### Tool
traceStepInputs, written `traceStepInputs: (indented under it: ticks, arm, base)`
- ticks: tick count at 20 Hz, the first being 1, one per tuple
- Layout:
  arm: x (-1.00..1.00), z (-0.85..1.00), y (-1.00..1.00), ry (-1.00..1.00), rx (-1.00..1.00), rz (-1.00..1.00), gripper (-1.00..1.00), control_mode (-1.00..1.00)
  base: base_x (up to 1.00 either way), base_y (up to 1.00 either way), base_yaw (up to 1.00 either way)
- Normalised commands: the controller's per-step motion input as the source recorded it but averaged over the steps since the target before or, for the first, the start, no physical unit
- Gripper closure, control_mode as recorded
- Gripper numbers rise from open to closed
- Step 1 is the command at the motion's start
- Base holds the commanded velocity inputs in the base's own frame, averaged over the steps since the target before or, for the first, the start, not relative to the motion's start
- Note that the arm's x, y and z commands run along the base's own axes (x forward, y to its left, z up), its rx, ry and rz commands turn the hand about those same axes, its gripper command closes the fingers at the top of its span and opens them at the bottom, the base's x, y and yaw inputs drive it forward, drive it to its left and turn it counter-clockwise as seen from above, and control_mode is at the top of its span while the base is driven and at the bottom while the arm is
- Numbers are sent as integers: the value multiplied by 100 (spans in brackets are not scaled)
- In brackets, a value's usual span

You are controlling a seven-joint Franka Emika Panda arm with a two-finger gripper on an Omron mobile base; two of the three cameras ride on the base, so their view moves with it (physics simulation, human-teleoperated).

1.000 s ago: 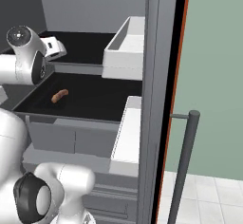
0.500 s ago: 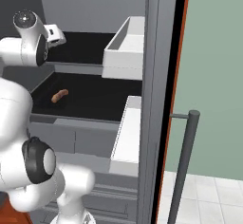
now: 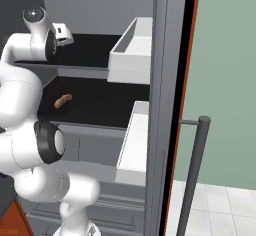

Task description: Open the fridge, remove the tangerine, potato, and fish, and place them on any counter.

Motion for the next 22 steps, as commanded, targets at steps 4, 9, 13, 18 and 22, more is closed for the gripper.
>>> traceStepInputs:
  ticks: [4, 9, 13, 18, 22]
  arm:
    - [38, -9, 29, 7, 4, -7, -100, -100]
    - [38, -2, 32, 5, 3, -6, -100, -100]
    - [52, 0, 14, 3, 2, -6, -100, -100]
    - [6, -10, 1, 7, 2, -3, -100, -100]
    - [-9, -36, 0, 11, 1, -2, 100, -100]
  base:
    - [0, 0, 0]
    - [0, 0, 0]
    - [0, 0, 0]
    - [0, 0, 0]
    - [0, 0, 0]
